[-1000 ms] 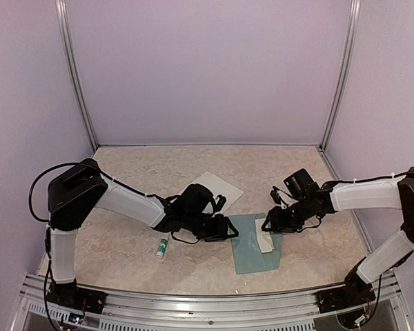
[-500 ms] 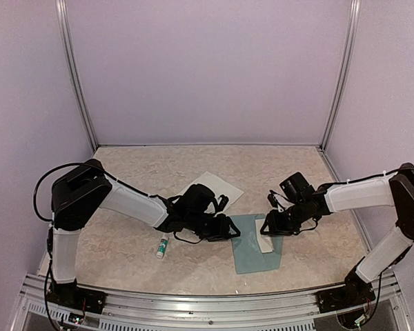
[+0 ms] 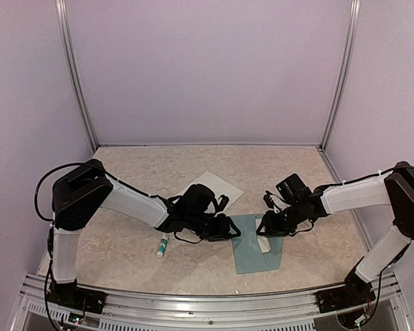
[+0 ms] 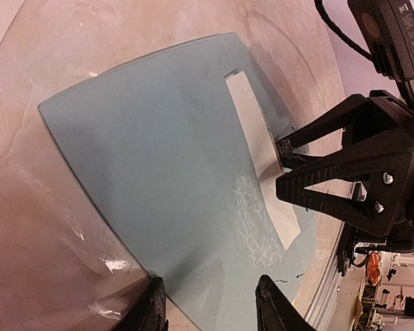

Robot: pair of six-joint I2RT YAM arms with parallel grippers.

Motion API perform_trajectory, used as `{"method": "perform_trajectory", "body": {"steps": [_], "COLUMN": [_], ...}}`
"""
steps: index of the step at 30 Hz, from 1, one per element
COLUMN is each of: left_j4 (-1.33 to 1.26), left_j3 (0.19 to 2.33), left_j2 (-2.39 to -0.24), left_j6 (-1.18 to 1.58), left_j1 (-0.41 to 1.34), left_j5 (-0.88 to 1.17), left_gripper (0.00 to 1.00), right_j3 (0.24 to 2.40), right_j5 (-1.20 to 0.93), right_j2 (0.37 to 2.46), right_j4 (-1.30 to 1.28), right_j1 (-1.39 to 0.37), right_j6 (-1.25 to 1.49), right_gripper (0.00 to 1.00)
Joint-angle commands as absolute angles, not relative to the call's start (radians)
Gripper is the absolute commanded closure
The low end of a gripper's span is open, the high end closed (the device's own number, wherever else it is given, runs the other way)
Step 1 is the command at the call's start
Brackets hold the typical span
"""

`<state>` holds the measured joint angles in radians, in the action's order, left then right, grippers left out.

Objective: Place the letter into the envelope and seal it

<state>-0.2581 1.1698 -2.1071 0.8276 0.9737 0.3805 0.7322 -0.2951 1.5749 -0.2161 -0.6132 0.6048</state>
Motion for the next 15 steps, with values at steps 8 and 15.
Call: {"method": "perform_trajectory", "body": {"steps": [8,15], "left_j4": [-0.225,-0.225], "left_j3": [1.184,1.195], "left_j2": [-2.149,-2.152], "left_j6": [0.825,0.827], "left_j1": [0.978,0.986], "left_j5": [0.378,0.379], "left_gripper": [0.59,0.59], "right_j3": [0.749,0.758], "right_j5": [-0.311,-0.314], "right_j2": [1.615,1.622], "right_j4": [-0.202,-0.202], "right_j1": [-0.66,-0.671], "right_j6": [0.641,0.648], "right_gripper": [0.67,0.67]}}
